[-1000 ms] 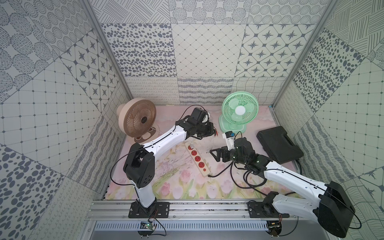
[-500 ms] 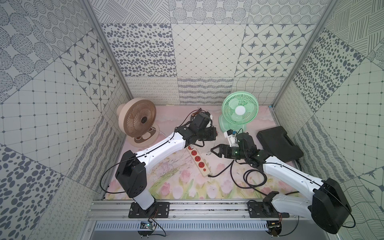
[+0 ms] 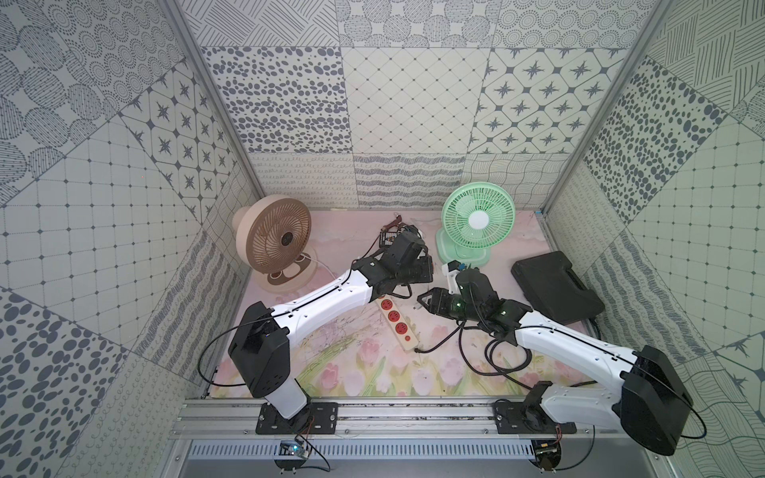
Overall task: Plug the desk fan into the power strip
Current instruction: Pick up the plug from the center of the board.
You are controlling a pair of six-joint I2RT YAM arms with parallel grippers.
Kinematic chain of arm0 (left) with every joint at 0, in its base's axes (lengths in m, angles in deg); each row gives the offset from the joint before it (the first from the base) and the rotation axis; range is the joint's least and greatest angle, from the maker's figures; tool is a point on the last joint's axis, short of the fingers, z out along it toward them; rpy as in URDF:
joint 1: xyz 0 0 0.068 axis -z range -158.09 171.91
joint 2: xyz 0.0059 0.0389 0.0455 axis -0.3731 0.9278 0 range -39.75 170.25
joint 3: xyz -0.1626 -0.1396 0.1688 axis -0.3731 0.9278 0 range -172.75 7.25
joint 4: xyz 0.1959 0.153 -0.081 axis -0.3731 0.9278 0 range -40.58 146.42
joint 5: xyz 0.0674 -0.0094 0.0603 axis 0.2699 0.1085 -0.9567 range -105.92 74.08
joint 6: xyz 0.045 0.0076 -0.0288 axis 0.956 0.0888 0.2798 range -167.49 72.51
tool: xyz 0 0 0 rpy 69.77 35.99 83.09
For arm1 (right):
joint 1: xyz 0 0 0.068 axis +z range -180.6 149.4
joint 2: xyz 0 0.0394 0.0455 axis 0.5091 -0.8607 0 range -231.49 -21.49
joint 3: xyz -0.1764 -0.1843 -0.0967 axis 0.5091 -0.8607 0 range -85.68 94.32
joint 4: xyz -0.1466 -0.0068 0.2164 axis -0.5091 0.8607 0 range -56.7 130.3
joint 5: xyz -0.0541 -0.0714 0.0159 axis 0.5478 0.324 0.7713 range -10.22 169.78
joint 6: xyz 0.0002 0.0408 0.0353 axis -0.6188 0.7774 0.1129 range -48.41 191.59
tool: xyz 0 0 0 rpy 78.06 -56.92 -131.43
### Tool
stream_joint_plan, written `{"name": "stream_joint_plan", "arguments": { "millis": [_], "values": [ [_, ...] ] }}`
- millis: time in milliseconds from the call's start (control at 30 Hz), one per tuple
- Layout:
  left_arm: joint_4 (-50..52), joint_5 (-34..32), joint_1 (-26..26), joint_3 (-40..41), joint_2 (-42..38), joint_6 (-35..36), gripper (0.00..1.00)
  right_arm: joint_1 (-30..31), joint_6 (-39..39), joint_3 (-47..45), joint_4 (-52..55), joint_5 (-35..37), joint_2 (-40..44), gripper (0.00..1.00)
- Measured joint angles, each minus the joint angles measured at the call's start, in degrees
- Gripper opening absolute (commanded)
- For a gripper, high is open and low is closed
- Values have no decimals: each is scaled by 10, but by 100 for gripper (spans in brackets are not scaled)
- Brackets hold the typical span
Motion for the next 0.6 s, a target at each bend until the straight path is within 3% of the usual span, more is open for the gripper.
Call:
{"name": "stream_joint_plan", "arguments": {
  "millis": [600],
  "values": [
    [-9,-15,0,3,8,-12,0,18,46,16,-18,43,-49,31]
  ]
}}
